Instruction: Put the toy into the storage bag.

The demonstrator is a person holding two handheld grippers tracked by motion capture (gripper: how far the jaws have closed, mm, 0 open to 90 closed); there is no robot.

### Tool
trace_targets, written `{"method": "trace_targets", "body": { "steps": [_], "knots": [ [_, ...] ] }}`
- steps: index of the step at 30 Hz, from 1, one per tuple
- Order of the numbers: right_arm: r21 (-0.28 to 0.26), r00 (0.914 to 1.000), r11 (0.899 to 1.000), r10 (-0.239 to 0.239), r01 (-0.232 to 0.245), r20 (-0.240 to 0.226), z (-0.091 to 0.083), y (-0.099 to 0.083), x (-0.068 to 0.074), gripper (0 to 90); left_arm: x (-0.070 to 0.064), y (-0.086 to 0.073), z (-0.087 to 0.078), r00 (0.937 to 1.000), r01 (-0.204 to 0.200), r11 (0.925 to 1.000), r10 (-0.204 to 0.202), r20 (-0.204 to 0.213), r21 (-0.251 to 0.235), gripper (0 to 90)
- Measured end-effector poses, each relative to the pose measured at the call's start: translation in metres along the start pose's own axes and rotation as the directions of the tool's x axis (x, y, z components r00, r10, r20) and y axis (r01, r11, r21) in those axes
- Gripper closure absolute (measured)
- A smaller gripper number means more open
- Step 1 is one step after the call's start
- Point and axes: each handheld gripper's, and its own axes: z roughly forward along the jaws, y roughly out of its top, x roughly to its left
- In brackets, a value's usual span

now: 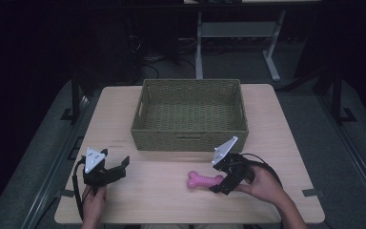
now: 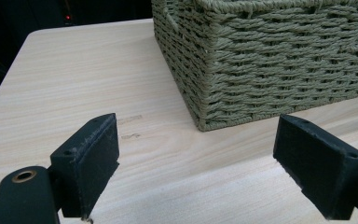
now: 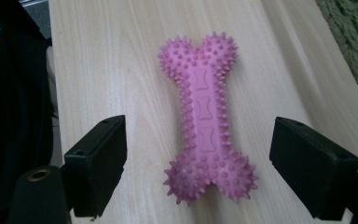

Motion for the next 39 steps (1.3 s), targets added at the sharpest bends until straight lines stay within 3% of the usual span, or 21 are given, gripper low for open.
{"method": "trace_targets", "body": {
  "steps": [18, 24, 39],
  "knots": [
    [0.08, 0.9992, 0.996, -0.028, 0.03, -0.027, 0.026, 0.012, -0.003, 24.8, 0.001, 0.0, 0.0, 1.0, 0.001, 1.0, -0.001, 0.003, -0.003, 13.7],
    [0.099, 0.999, 0.995, -0.027, 0.03, -0.035, 0.031, 0.013, -0.006, 30.5, 0.001, 0.0, 0.001, 1.0, 0.006, 1.0, -0.006, 0.003, -0.001, 13.6],
    [0.169, 0.9955, 0.981, -0.093, 0.094, -0.018, 0.041, 0.023, -0.005, 44.8, 0.002, -0.001, -0.001, 0.9999, 0.01, 0.9999, -0.01, 0.002, -0.003, 13.7]
  ]
}}
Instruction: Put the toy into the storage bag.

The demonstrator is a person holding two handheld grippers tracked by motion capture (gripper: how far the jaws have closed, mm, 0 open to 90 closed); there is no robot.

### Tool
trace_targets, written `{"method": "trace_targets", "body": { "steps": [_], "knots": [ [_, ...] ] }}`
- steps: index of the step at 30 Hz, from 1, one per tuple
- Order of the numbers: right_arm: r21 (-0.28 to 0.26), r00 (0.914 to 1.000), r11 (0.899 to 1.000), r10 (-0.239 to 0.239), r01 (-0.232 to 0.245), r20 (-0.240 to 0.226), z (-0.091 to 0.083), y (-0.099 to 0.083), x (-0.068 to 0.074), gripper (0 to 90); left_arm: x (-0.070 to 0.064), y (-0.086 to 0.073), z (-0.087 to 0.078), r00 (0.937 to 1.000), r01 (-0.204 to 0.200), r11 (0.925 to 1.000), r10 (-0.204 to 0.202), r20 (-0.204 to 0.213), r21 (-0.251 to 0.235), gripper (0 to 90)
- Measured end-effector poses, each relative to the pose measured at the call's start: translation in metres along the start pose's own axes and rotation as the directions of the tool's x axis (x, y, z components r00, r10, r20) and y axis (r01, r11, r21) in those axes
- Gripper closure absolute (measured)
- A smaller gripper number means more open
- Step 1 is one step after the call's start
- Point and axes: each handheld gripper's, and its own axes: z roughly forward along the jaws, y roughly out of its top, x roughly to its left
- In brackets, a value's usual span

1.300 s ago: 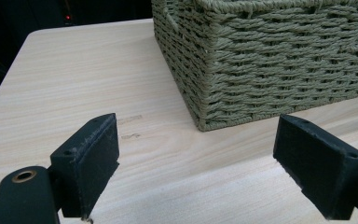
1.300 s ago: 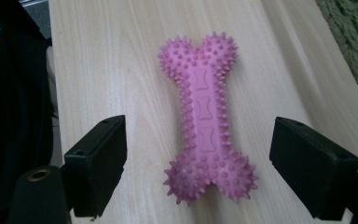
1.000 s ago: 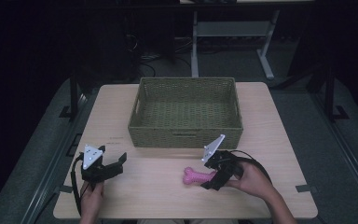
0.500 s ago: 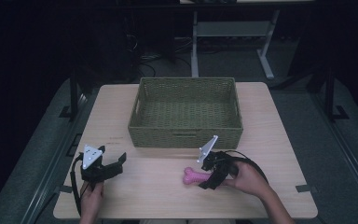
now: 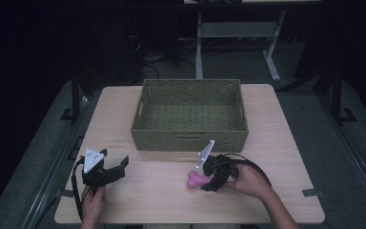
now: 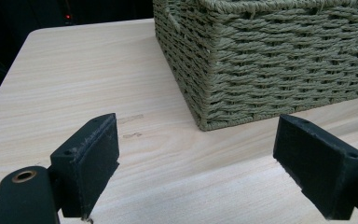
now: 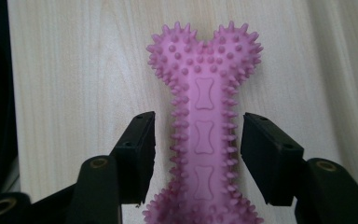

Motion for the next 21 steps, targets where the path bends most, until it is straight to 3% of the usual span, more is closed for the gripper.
{"method": "trace_targets", "body": {
  "steps": [9, 12, 21],
  "knots": [
    [0.018, 0.9997, 1.0, -0.019, 0.019, 0.016, 0.0045, 0.0016, -0.0001, 50.7, 0.0006, -0.0001, 0.0, 1.0, 0.001, 1.0, -0.001, 0.0, 0.003, 13.7],
    [0.038, 0.9977, 0.998, -0.052, 0.051, 0.043, 0.0064, 0.0026, 0.0027, 55.5, 0.0, 0.0003, 0.0001, 1.0, -0.003, 1.0, 0.003, 0.001, 0.001, 13.7],
    [0.034, 0.9984, 0.998, -0.049, 0.048, 0.028, 0.0057, 0.002, 0.0014, 57.6, 0.0012, 0.0002, -0.0005, 1.0, 0.004, 1.0, -0.004, -0.002, 0.0, 13.6]
  ]
}}
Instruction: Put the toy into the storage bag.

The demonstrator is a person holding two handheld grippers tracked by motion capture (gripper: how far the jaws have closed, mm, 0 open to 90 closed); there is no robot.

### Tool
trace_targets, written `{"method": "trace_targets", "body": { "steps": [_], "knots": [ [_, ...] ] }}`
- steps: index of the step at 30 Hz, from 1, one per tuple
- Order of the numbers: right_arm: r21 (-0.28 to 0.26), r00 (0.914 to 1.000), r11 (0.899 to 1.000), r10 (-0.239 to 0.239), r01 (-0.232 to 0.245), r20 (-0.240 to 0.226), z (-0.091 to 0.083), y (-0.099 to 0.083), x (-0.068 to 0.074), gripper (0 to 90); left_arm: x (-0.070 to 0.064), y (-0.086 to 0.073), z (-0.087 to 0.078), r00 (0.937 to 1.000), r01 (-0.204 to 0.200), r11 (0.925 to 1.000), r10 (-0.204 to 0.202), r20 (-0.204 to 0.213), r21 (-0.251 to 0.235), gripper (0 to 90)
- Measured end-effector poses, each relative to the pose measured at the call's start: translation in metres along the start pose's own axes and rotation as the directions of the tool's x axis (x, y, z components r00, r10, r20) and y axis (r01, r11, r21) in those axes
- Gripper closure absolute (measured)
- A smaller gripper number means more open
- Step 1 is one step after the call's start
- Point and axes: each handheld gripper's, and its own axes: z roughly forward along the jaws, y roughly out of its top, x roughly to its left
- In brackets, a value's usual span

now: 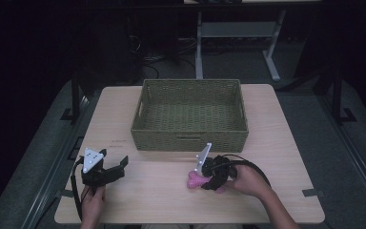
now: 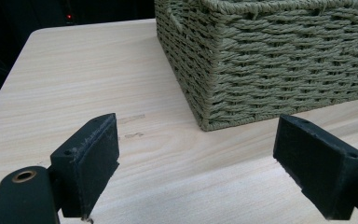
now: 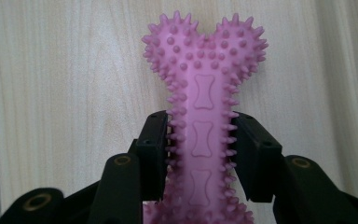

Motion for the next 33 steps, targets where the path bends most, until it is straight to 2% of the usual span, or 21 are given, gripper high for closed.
{"method": "trace_targets", "body": {
  "steps": [6, 11, 25, 33],
  "knots": [
    [-0.008, 0.9996, 1.0, 0.02, -0.02, -0.02, -0.002, -0.003, -0.003, 58.0, 0.0, 0.0, 0.0, 1.0, -0.001, 1.0, 0.001, 0.001, 0.003, 13.7],
    [-0.02, 0.9992, 0.999, 0.036, -0.037, -0.019, -0.01, -0.005, -0.007, 58.0, 0.0, 0.0, 0.0, 1.0, -0.003, 1.0, 0.003, 0.001, -0.001, 13.6],
    [-0.105, 0.996, 0.992, 0.065, -0.071, -0.061, -0.038, -0.004, -0.024, 58.0, -0.001, 0.0, 0.0, 1.0, 0.001, 1.0, -0.001, 0.002, 0.002, 13.7],
    [-0.149, 0.9953, 0.986, 0.064, -0.074, -0.073, -0.053, -0.001, -0.03, 58.0, 0.0, 0.0, 0.0, 1.0, 0.003, 1.0, -0.003, -0.001, 0.002, 13.7]
  ]
}}
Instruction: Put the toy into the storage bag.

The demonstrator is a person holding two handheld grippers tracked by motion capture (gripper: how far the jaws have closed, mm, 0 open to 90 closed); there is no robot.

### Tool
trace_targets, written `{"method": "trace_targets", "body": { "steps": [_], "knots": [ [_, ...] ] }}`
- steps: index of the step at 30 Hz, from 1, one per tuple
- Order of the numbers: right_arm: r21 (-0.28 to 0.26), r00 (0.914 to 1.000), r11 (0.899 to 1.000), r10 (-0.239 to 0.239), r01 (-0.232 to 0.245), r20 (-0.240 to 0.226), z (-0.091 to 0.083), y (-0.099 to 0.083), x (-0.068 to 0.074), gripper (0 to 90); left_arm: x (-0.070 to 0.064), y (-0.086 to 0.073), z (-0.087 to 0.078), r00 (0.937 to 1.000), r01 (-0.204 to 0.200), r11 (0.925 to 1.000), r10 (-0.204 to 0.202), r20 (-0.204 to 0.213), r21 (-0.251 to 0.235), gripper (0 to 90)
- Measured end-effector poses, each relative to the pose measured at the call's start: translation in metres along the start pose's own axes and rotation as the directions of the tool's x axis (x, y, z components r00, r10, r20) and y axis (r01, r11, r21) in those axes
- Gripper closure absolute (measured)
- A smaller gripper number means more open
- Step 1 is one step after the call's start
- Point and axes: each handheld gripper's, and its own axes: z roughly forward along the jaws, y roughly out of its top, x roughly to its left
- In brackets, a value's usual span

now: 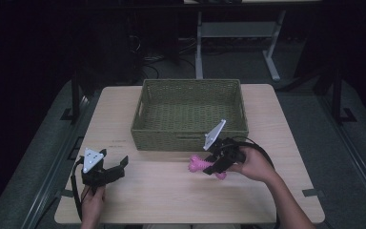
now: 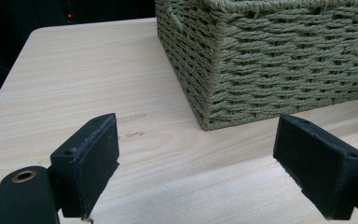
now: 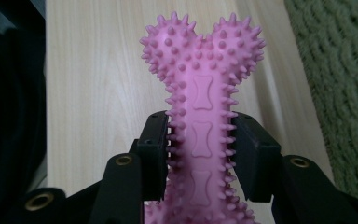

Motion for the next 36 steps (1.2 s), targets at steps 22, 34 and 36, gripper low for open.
{"method": "trace_targets", "body": {
  "steps": [22, 34, 36],
  "knots": [
    [-0.049, 0.9997, 0.999, -0.01, 0.009, -0.02, -0.032, 0.014, -0.011, 58.0, -0.003, 0.0, 0.001, 0.9999, -0.01, 0.9999, 0.01, 0.008, 0.0, 13.6],
    [-0.064, 0.9998, 0.998, 0.003, -0.004, -0.019, -0.046, 0.018, -0.019, 58.1, -0.003, 0.0, 0.001, 0.9999, -0.012, 0.9999, 0.012, 0.01, 0.001, 13.7],
    [-0.063, 0.9998, 0.998, 0.003, -0.004, -0.018, -0.047, 0.019, -0.019, 58.1, -0.003, 0.0, 0.002, 0.9999, -0.009, 1.0, 0.009, 0.009, -0.002, 13.6]
  ]
}}
